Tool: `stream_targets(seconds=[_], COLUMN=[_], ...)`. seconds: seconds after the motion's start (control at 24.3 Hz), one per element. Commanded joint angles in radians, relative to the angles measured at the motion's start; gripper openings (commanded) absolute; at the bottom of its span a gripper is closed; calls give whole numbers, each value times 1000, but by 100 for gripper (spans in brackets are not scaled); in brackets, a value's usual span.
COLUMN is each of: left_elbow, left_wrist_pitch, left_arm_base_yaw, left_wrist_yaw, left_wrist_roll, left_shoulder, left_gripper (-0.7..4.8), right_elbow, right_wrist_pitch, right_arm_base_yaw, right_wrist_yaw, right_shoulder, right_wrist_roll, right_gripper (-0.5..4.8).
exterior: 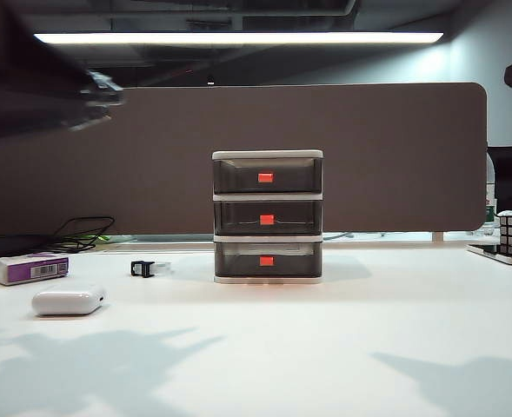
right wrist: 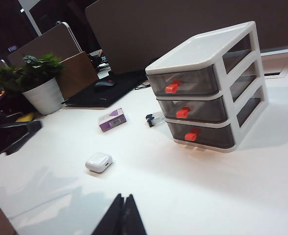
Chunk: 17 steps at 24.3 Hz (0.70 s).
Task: Open the second layer of the drawer on the table, pick up the transparent tape on the table and put it in, and finally close the drawer.
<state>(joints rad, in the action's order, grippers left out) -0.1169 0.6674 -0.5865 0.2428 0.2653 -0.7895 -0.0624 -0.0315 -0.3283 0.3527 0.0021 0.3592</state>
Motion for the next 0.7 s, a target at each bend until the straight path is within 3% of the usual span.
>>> stream_targets(seconds=[0.04,0.29,0.37,0.45,0.7], left_elbow=[-59,-159,-199,-233,-280], left_wrist_pitch=[73,211,251,273,276], left_arm_base_yaw=[-5,-33,-34,-34,-34], left_wrist_yaw=[6,51,134,211,161], left_wrist_roll=[-4,-4,-14,-92,-123], left_shoulder=[-140,-405,-491,-542,-554], left_gripper=[217,219,220,219,219], right_elbow=[-23,-75,-125,-193,-334], right_wrist_pitch=[5,3,6,10,66], right_arm_base_yaw=[0,0,1,0,0], right_wrist_yaw=[-18,-25,-25,-23,30], right_shoulder=[2,114,231,367,652], right_wrist_roll=[-27,-82,-139,-196,-281], right_gripper=[-5,-5,-5,-5,-5])
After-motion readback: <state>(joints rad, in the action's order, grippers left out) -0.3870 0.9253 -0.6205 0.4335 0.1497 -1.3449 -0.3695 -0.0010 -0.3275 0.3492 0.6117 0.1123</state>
